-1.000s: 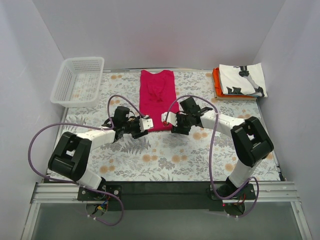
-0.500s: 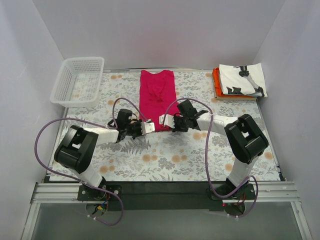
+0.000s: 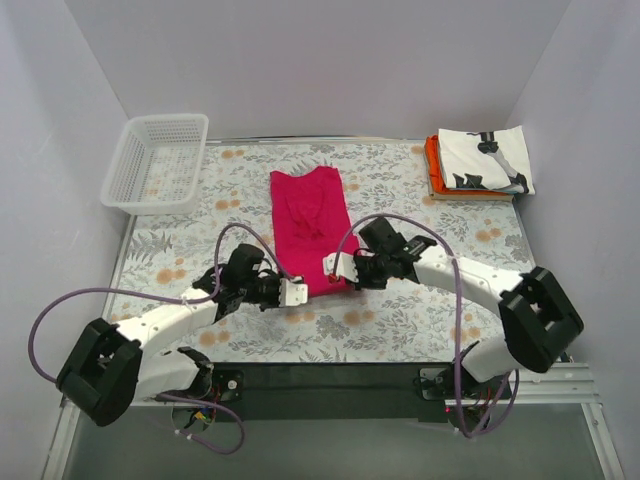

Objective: Fold and stack the t-shirts
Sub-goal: Fold the tshirt

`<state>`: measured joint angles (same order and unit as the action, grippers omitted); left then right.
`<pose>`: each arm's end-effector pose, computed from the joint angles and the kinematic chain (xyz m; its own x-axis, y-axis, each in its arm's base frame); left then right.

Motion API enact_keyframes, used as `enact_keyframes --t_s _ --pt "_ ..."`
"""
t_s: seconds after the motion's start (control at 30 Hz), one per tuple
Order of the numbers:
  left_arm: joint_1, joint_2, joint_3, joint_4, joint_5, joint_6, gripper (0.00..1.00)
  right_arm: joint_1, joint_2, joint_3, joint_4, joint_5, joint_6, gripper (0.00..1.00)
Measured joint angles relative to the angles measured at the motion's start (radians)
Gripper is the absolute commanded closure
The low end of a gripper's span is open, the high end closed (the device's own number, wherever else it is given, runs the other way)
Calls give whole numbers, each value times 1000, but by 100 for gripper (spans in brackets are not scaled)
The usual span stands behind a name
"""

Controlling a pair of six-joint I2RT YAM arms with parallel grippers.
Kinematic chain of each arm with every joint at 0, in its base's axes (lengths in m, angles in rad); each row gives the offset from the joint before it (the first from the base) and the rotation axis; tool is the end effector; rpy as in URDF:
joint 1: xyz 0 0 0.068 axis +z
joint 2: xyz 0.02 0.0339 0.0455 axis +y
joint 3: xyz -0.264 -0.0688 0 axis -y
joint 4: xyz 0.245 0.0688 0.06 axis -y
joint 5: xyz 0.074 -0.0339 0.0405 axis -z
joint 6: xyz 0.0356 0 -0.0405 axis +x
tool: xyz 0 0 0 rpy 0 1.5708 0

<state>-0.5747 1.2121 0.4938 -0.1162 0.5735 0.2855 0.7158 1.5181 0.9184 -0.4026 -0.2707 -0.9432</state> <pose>0.1750 -0.1364 0.1676 -0.3820 0.5293 -0.7576 0.9067 0.3730 -0.1966 0.2205 0.2044 0.1971 0.2264 -0.8368 -0.4985 -0.9498 -0.0762 -0.3035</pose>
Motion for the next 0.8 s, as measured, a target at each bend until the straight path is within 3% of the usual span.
enact_keyframes --t_s 0.23,0.37,0.6,0.8 --pt "-227 -312 -49 -251 50 -54 100 251 -256 -151 -127 -42 113 99" --pt "-376 -433 -34 -370 76 -138 100 363 -315 -187 -219 -71 185 99" --pt "-400 -460 104 -571 59 -215 100 342 -298 -25 -417 -128 217 99" --pt "-400 -581 170 -665 11 -293 100 308 -283 137 -525 -176 161 99"
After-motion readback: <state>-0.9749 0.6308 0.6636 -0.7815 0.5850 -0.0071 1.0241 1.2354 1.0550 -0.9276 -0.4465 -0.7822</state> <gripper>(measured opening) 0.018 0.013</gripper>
